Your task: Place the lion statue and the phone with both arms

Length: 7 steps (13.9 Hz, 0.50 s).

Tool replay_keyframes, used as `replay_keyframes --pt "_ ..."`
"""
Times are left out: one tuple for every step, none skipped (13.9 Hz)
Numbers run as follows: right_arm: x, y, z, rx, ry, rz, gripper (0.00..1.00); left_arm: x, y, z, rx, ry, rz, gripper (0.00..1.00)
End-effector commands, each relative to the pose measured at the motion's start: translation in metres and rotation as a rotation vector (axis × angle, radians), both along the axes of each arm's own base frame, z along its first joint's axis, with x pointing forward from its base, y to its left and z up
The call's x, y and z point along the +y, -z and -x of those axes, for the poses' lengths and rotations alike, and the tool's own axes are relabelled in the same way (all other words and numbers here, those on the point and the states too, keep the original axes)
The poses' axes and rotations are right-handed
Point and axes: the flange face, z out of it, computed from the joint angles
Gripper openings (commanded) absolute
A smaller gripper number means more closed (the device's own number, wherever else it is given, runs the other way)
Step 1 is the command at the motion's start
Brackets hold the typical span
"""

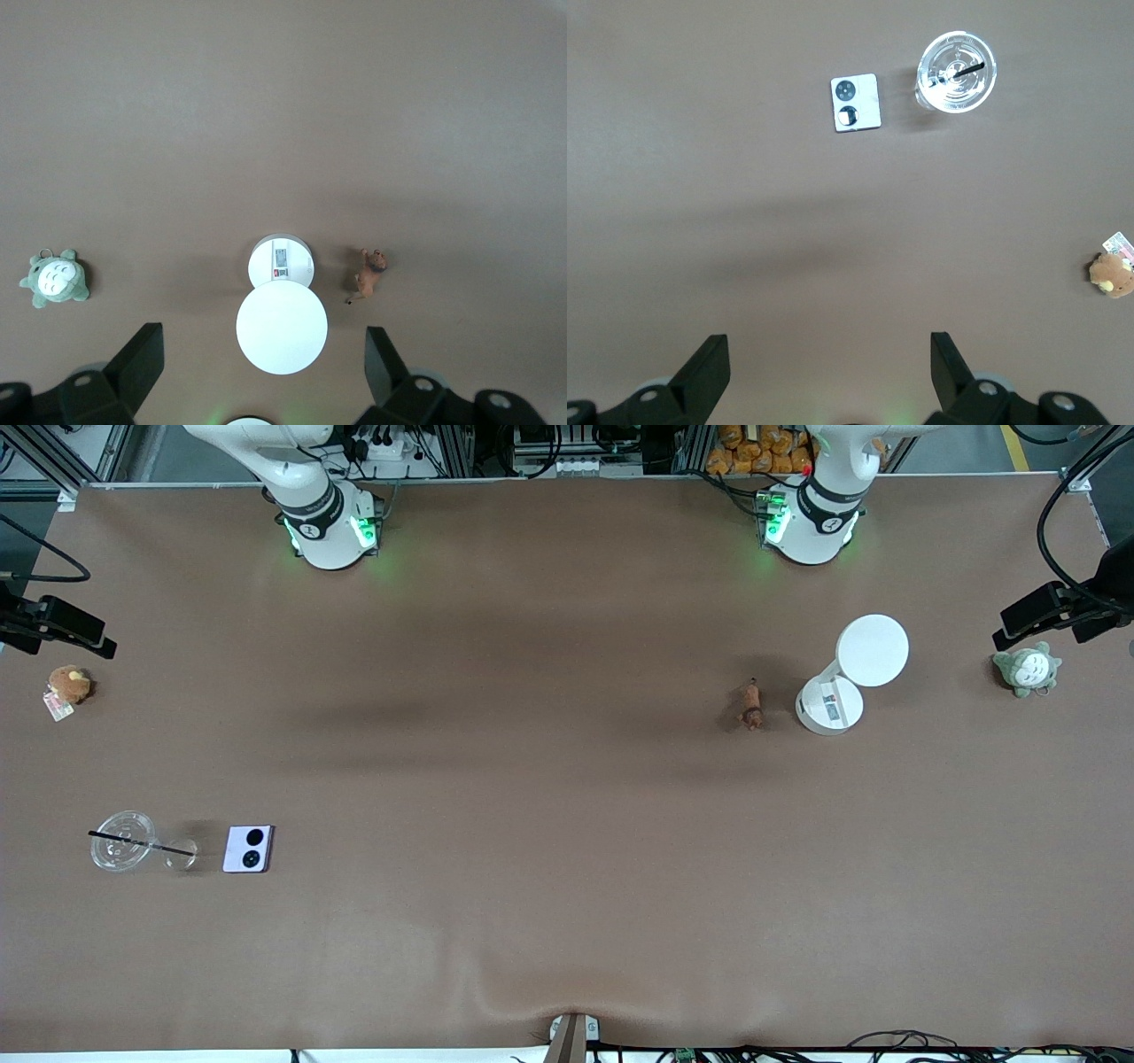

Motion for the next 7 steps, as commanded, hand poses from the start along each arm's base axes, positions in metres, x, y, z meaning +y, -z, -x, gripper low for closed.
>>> replay_keyframes --pt "-0.0046 -0.0010 0.0052 0.003 -0.011 -0.003 1.00 0.0071 -0.0026 0.0016 0.006 0.007 -0.001 1.00" --pt "-0.0046 -0.0010 0.0052 0.003 -0.011 -0.003 1.00 0.0063 -0.0033 0.0016 0.004 0.006 -0.001 1.00" --pt "-0.0052 -0.0003 0.0053 0.004 -0.009 -0.005 1.00 0.0040 -0.0024 0.0018 0.007 0.007 -0.003 1.00" --pt "-0.0046 0.0005 0.0047 0.006 -0.011 -0.003 1.00 0.0031 -0.0031 0.0018 0.006 0.016 -0.003 1.00" --pt "-0.0046 0.0005 0.0047 0.006 -0.011 -0.003 1.00 0.0023 -0.0031 0.0018 0.006 0.018 -0.003 1.00" --pt "-0.0045 0.0004 0.0046 0.004 -0.011 -0.005 1.00 0.0021 -0.0032 0.0018 0.006 0.018 -0.002 1.00" --pt "-0.0047 0.0012 0.0041 0.006 -0.011 -0.003 1.00 0.0021 -0.0024 0.0018 0.007 0.020 -0.001 1.00"
